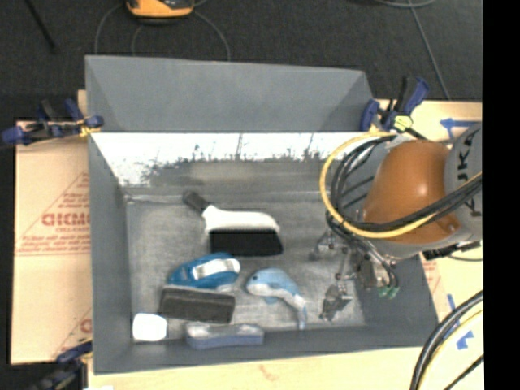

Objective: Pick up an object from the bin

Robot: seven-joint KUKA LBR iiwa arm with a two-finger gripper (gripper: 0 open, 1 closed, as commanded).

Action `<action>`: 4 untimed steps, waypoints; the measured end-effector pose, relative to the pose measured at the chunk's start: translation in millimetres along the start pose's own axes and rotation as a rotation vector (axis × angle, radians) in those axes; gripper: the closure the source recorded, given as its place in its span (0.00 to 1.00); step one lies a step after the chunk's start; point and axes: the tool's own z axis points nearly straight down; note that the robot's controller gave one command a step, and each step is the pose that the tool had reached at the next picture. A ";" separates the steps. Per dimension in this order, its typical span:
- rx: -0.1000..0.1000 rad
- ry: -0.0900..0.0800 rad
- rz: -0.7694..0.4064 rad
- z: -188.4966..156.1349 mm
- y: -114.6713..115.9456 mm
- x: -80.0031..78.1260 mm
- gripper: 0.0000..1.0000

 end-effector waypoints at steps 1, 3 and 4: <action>-0.001 0.010 0.073 38.6 17.6 1.3 0.00; -0.001 0.006 0.298 83.3 44.6 2.6 0.00; -0.001 0.005 0.249 86.7 43.8 7.7 1.00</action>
Offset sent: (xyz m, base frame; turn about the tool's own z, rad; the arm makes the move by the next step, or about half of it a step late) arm -0.0082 0.0468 -0.0599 0.1476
